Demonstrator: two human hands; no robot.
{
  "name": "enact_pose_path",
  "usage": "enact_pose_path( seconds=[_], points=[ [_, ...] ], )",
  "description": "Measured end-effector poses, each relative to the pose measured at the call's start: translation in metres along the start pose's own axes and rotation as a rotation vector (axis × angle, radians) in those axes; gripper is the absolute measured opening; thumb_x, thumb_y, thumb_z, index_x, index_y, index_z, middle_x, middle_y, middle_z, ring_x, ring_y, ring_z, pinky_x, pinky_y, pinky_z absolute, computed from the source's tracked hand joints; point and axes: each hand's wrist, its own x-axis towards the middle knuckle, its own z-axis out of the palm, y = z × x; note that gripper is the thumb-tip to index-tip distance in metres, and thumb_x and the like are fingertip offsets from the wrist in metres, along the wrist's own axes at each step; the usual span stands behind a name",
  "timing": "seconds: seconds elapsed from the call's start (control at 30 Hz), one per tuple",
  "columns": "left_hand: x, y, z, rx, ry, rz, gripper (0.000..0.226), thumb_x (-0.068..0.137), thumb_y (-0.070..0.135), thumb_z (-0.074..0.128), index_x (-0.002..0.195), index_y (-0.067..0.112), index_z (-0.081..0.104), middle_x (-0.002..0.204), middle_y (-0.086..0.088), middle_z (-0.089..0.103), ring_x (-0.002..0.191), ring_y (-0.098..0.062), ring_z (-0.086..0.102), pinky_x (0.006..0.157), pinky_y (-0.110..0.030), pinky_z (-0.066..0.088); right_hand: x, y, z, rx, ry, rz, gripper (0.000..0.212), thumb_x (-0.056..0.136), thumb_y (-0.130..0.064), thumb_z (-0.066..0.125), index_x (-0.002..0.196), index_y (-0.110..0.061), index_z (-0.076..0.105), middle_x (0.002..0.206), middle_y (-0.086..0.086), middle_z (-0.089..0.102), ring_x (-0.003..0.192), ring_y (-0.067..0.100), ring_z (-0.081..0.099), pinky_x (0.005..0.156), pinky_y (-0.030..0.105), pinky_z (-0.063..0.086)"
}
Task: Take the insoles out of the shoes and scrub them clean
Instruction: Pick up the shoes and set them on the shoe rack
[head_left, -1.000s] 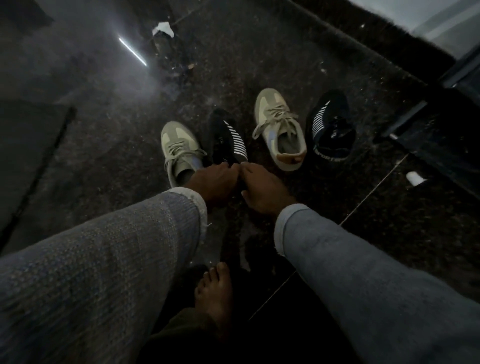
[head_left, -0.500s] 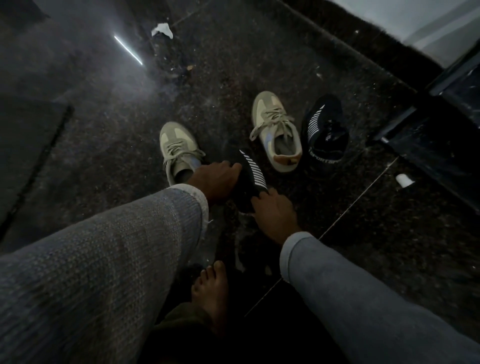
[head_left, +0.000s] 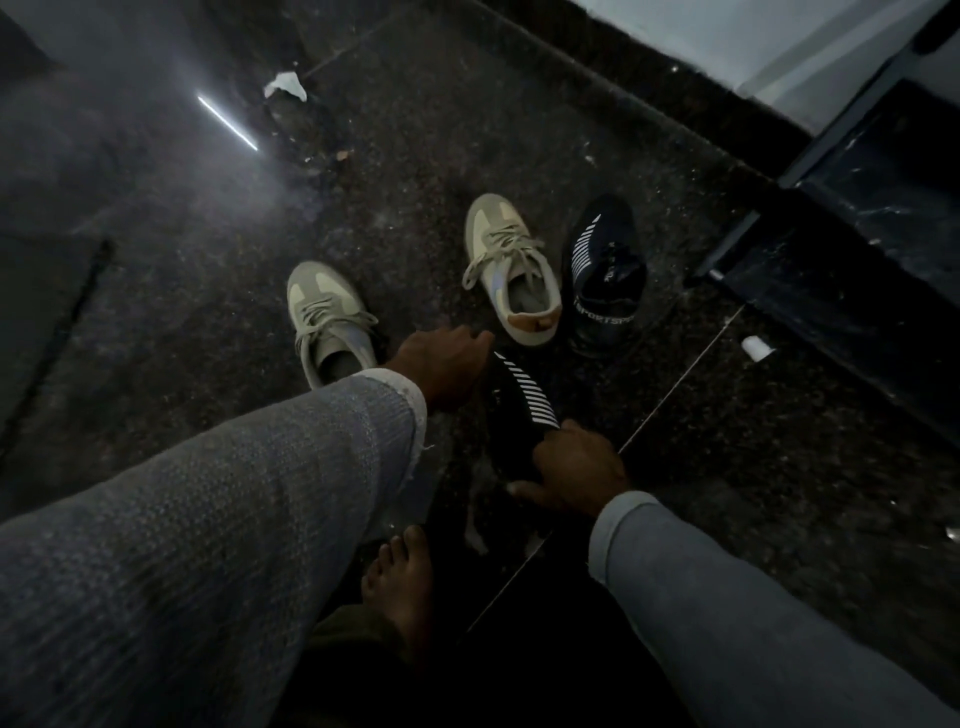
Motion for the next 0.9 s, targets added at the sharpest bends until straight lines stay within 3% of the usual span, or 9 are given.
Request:
enact_pose_path(
  seconds=[0.07, 0.17, 0.3, 0.37, 0.47, 0.9],
  points=[
    [0.003, 0.007, 0.002, 0.009, 0.002, 0.010, 0.045, 0.094, 0.028, 0.046, 0.135, 0.009, 0.038, 0.129, -0.014, 0.051, 0.115, -0.035, 0.056, 0.089, -0.046, 0.049, -0.001, 0.005, -0.005, 0.075, 0.073, -0.036, 0.067, 0.081, -0.077, 0.042, 0.097, -0.015, 0.064, 0.103, 0.006, 0.062, 0.101, 0.026, 0.055, 0.072, 0.031, 0.038],
    [0.011, 0.016, 0.004, 0.010, -0.014, 0.037, 0.050, 0.094, 0.028, 0.049, 0.138, 0.009, 0.035, 0.130, -0.014, 0.051, 0.115, -0.035, 0.056, 0.089, -0.046, 0.049, 0.005, 0.009, -0.002, -0.020, 0.065, -0.240, 0.068, 0.080, -0.077, 0.046, 0.109, -0.017, 0.061, 0.111, 0.006, 0.060, 0.106, 0.025, 0.054, 0.083, 0.034, 0.043],
    [0.018, 0.020, 0.007, -0.007, 0.013, 0.045, 0.043, 0.095, 0.029, 0.047, 0.133, 0.011, 0.038, 0.126, -0.014, 0.053, 0.112, -0.034, 0.057, 0.086, -0.045, 0.050, 0.011, 0.004, 0.014, -0.117, -0.229, -0.216, 0.048, 0.089, -0.043, 0.059, 0.126, -0.013, 0.052, 0.126, 0.011, 0.057, 0.117, 0.030, 0.052, 0.109, 0.044, 0.028],
    [0.017, 0.020, 0.007, 0.001, 0.014, 0.042, 0.043, 0.094, 0.028, 0.048, 0.132, 0.012, 0.038, 0.126, -0.014, 0.053, 0.112, -0.034, 0.057, 0.085, -0.044, 0.049, 0.008, 0.001, 0.022, -0.122, -0.196, -0.146, 0.030, 0.095, -0.022, 0.052, 0.122, -0.010, 0.058, 0.124, 0.014, 0.059, 0.114, 0.031, 0.056, 0.104, 0.043, 0.039],
    [0.016, 0.021, 0.007, 0.009, 0.009, 0.047, 0.044, 0.093, 0.028, 0.052, 0.131, 0.012, 0.038, 0.125, -0.014, 0.052, 0.112, -0.035, 0.057, 0.086, -0.046, 0.048, 0.001, -0.002, 0.022, -0.105, -0.093, -0.062, 0.028, 0.096, -0.009, 0.043, 0.115, -0.005, 0.062, 0.117, 0.016, 0.064, 0.107, 0.033, 0.062, 0.091, 0.040, 0.049],
    [0.015, 0.067, -0.010, 0.061, 0.023, 0.174, 0.044, 0.096, 0.025, 0.044, 0.135, 0.006, 0.038, 0.126, -0.014, 0.053, 0.108, -0.035, 0.057, 0.084, -0.045, 0.049, -0.047, 0.051, 0.030, -0.036, -0.191, 0.195, 0.031, 0.098, -0.010, 0.042, 0.123, -0.003, 0.058, 0.127, 0.016, 0.059, 0.116, 0.033, 0.058, 0.091, 0.040, 0.048]
  ],
)
